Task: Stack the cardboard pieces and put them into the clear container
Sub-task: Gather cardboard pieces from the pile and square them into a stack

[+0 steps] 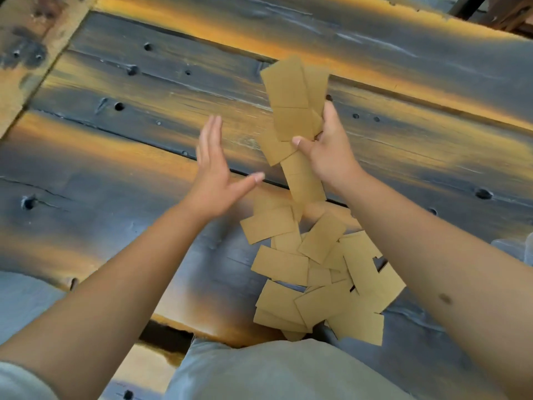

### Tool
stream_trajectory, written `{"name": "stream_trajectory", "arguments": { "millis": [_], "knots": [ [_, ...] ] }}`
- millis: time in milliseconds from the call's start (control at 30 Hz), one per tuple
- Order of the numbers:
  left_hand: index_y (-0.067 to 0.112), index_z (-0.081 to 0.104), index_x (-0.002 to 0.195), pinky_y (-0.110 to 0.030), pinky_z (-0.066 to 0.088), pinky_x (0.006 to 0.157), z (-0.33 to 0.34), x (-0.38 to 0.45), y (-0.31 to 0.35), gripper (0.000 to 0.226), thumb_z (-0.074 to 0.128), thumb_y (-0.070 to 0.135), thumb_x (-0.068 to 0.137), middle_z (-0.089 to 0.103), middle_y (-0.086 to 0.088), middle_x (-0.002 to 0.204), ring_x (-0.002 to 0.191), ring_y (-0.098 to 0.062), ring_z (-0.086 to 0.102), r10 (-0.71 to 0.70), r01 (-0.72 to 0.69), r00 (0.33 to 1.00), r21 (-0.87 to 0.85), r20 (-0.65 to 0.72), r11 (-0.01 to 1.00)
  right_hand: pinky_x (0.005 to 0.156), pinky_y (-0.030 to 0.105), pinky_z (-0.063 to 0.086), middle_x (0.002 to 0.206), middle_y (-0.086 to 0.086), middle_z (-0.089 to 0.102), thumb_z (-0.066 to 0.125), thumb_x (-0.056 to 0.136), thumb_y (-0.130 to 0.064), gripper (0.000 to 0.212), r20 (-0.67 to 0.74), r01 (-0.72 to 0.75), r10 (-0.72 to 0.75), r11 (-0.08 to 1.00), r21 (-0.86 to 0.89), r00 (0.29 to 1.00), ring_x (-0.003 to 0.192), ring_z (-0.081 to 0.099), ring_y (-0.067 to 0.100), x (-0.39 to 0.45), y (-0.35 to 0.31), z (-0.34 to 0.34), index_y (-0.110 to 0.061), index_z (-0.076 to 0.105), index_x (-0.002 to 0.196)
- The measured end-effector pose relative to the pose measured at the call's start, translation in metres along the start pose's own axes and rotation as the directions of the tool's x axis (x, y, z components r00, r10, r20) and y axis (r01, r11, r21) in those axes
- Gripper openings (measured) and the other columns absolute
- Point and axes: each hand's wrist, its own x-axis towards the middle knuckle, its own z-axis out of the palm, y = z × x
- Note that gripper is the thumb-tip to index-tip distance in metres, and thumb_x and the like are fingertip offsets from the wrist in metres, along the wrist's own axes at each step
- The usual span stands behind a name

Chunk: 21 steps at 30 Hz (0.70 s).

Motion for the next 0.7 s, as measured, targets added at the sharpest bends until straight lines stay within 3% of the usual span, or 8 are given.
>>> {"name": "stream_trajectory", "arguments": {
  "millis": [100, 167, 267, 367, 433, 533, 600, 700],
  "knots": [
    [0.018, 0.008, 0.15, -0.053, 0.014, 0.113, -0.038, 0.021, 0.021, 0.106, 0.064, 0.066, 0.075, 0.005, -0.02, 0.156, 0.145, -0.033, 0.004, 0.363, -0.284, 0.922, 0.399, -0.137, 0.872, 0.085, 0.04, 0.051, 0.123, 0.002, 0.061, 0.061, 0.091, -0.017, 0.057, 0.214, 0.231, -0.157, 0.892, -0.388, 0.964, 0.105, 0.06, 0.018, -0.004, -0.006, 0.027, -0.033, 0.033, 0.138],
    [0.026, 0.019, 0.149, -0.058, 0.021, 0.108, -0.057, 0.026, 0.022, 0.098, 0.059, 0.07, 0.071, 0.012, -0.017, 0.156, 0.144, -0.037, 0.009, 0.472, -0.368, 0.881, 0.631, 0.002, 0.684, 0.076, 0.043, 0.052, 0.118, 0.012, 0.063, 0.054, 0.093, -0.02, 0.05, 0.451, 0.44, -0.195, 0.715, -0.543, 0.871, 0.098, 0.062, 0.031, -0.008, -0.004, 0.049, -0.037, 0.033, 0.135],
    [0.031, 0.041, 0.135, -0.05, 0.042, 0.095, -0.064, 0.011, 0.001, 0.071, 0.061, 0.058, 0.072, 0.05, -0.007, 0.139, 0.128, -0.032, 0.045, 0.144, -0.331, 0.935, 0.657, 0.323, 0.677, 0.058, 0.036, 0.04, 0.106, 0.012, 0.064, 0.05, 0.089, -0.014, 0.045, 0.604, 0.573, -0.153, 0.556, -0.602, 0.782, 0.085, 0.061, 0.036, -0.015, 0.006, 0.08, -0.034, 0.037, 0.127],
    [0.033, 0.056, 0.121, -0.043, 0.053, 0.075, -0.057, -0.016, -0.034, 0.041, 0.066, 0.04, 0.082, 0.069, 0.001, 0.107, 0.1, -0.027, 0.063, -0.101, -0.103, 0.93, 0.515, 0.353, 0.851, 0.054, 0.033, 0.029, 0.099, 0.01, 0.062, 0.05, 0.079, 0.0, 0.057, 0.65, 0.63, -0.135, 0.455, -0.629, 0.748, 0.08, 0.059, 0.035, -0.023, 0.026, 0.103, -0.031, 0.037, 0.125],
    [0.029, 0.064, 0.115, -0.042, 0.053, 0.075, -0.051, -0.03, -0.052, 0.032, 0.068, 0.032, 0.083, 0.072, -0.002, 0.099, 0.095, -0.027, 0.065, -0.153, 0.011, 0.931, 0.394, 0.331, 0.919, 0.056, 0.034, 0.032, 0.102, 0.01, 0.062, 0.049, 0.076, 0.002, 0.064, 0.657, 0.629, -0.132, 0.475, -0.615, 0.742, 0.084, 0.059, 0.035, -0.031, 0.042, 0.117, -0.031, 0.033, 0.129],
    [0.022, 0.068, 0.116, -0.034, 0.05, 0.08, -0.037, -0.039, -0.076, 0.031, 0.068, 0.028, 0.086, 0.073, -0.007, 0.1, 0.095, -0.027, 0.065, -0.207, 0.082, 0.907, 0.329, 0.366, 0.941, 0.07, 0.04, 0.049, 0.114, 0.013, 0.063, 0.054, 0.082, -0.002, 0.062, 0.512, 0.462, -0.118, 0.634, -0.621, 0.851, 0.097, 0.061, 0.037, -0.034, 0.063, 0.124, -0.028, 0.028, 0.132],
    [0.022, 0.067, 0.119, -0.028, 0.047, 0.074, -0.027, -0.044, -0.089, 0.031, 0.065, 0.031, 0.089, 0.072, -0.007, 0.095, 0.089, -0.027, 0.064, -0.233, 0.097, 0.89, 0.337, 0.393, 0.937, 0.084, 0.037, 0.048, 0.126, 0.008, 0.059, 0.066, 0.083, -0.008, 0.07, 0.399, 0.328, -0.093, 0.749, -0.576, 0.912, 0.107, 0.059, 0.031, -0.033, 0.072, 0.123, -0.031, 0.024, 0.134],
    [0.025, 0.065, 0.12, -0.033, 0.051, 0.073, -0.018, -0.048, -0.101, 0.031, 0.061, 0.035, 0.091, 0.071, -0.006, 0.091, 0.086, -0.026, 0.063, -0.266, 0.126, 0.873, 0.338, 0.408, 0.933, 0.079, 0.032, 0.046, 0.12, 0.002, 0.06, 0.074, 0.079, -0.013, 0.085, 0.39, 0.254, -0.043, 0.821, -0.51, 0.92, 0.097, 0.061, 0.022, -0.029, 0.073, 0.119, -0.04, 0.018, 0.137]
  ]
}}
